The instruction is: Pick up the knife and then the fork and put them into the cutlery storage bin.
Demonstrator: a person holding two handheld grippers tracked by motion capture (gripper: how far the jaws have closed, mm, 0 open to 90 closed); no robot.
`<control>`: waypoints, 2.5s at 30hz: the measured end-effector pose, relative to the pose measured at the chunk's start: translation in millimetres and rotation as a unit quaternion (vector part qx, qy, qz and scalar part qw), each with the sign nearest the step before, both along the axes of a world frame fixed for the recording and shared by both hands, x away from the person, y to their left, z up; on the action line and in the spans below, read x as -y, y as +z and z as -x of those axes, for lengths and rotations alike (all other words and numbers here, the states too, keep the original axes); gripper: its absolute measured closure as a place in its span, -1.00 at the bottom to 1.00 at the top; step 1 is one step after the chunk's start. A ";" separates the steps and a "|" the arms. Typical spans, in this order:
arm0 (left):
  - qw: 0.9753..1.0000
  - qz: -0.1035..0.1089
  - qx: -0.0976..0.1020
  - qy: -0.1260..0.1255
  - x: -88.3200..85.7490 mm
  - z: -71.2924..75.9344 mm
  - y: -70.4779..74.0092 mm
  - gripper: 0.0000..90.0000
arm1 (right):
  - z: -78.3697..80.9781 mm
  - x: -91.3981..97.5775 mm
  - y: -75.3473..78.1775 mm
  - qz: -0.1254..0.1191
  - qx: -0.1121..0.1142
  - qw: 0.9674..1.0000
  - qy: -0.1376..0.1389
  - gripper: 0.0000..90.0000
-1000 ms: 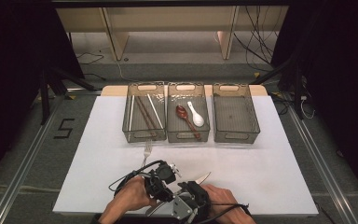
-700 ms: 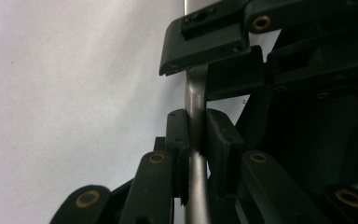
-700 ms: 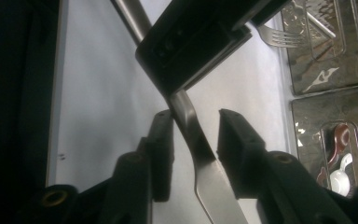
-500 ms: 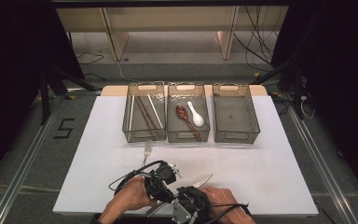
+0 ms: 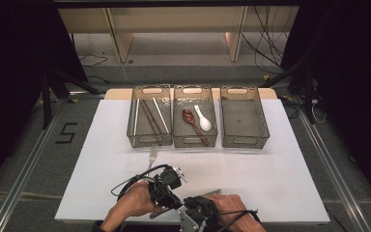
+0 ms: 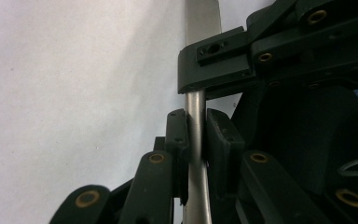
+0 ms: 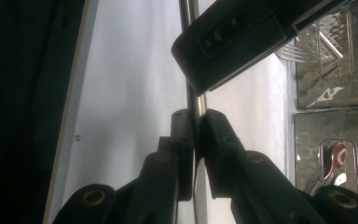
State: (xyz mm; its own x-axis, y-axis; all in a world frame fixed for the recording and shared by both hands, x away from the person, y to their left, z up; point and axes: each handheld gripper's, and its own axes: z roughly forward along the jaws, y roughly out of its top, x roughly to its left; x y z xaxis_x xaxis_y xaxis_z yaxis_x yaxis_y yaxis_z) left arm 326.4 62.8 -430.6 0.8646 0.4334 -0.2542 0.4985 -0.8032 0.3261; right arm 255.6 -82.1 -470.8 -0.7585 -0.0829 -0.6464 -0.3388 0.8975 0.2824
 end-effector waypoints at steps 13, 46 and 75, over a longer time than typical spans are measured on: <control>0.997 0.047 0.025 0.062 -28.8 -13.6 23.3 0.45 | -6.6 7.8 2.4 0.012 -0.005 1.000 -0.013 0.91; 0.973 0.107 0.090 0.182 -91.1 -26.0 29.8 -0.25 | -66.6 85.8 62.9 -0.102 -0.008 0.975 -0.197 0.98; 0.957 0.099 0.105 0.250 -106.7 -13.7 -17.4 -0.39 | -180.5 148.3 104.6 -0.227 -0.087 0.893 -0.378 0.98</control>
State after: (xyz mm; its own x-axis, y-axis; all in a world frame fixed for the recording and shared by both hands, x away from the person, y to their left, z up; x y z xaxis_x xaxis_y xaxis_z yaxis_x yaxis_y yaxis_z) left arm 340.1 169.4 -448.0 0.6031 0.7676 -0.2169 0.7107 -0.3937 0.5830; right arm 436.1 -230.4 -366.1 -0.5793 0.7359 -0.3506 0.4001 0.6314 0.6642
